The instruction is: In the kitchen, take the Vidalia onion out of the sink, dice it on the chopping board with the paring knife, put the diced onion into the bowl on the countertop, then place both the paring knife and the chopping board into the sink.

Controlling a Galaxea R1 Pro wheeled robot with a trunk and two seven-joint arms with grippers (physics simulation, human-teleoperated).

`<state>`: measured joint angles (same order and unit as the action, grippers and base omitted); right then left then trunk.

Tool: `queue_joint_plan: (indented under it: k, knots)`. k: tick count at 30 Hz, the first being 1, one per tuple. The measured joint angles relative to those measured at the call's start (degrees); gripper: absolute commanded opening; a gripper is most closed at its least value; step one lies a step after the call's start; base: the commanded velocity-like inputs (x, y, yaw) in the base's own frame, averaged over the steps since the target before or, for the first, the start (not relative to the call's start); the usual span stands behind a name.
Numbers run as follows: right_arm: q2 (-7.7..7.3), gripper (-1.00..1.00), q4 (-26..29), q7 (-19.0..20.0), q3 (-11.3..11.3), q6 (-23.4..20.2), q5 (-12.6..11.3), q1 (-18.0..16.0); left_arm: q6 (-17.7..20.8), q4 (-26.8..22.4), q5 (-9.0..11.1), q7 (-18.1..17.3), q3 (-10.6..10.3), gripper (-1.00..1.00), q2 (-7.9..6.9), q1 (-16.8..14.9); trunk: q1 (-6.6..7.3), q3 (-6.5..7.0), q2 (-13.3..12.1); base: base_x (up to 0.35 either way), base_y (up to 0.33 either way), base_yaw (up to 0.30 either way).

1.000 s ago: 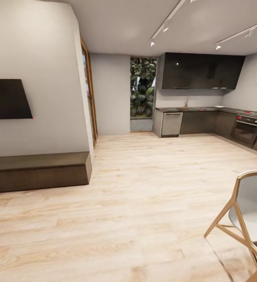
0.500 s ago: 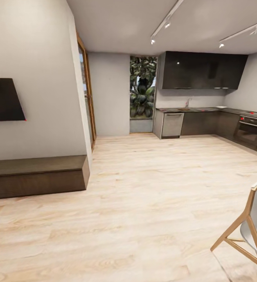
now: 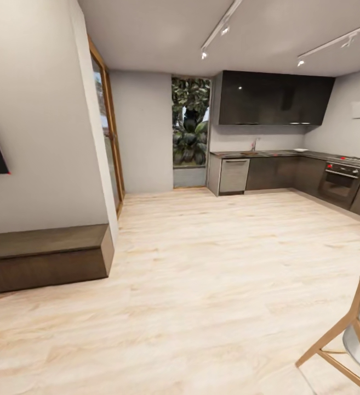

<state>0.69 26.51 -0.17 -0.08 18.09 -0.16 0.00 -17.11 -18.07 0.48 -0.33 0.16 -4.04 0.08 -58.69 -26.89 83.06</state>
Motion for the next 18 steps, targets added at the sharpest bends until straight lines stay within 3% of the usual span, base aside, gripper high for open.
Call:
queue_joint_plan:
  k: [18]
  knots:
    - [0.06,1.0,0.0,0.0,0.0,0.0,0.0,0.0,0.0,-0.1,0.0,0.0,0.0,1.0,0.0,0.0,0.0,0.0,0.0,0.317,0.0,-0.122]
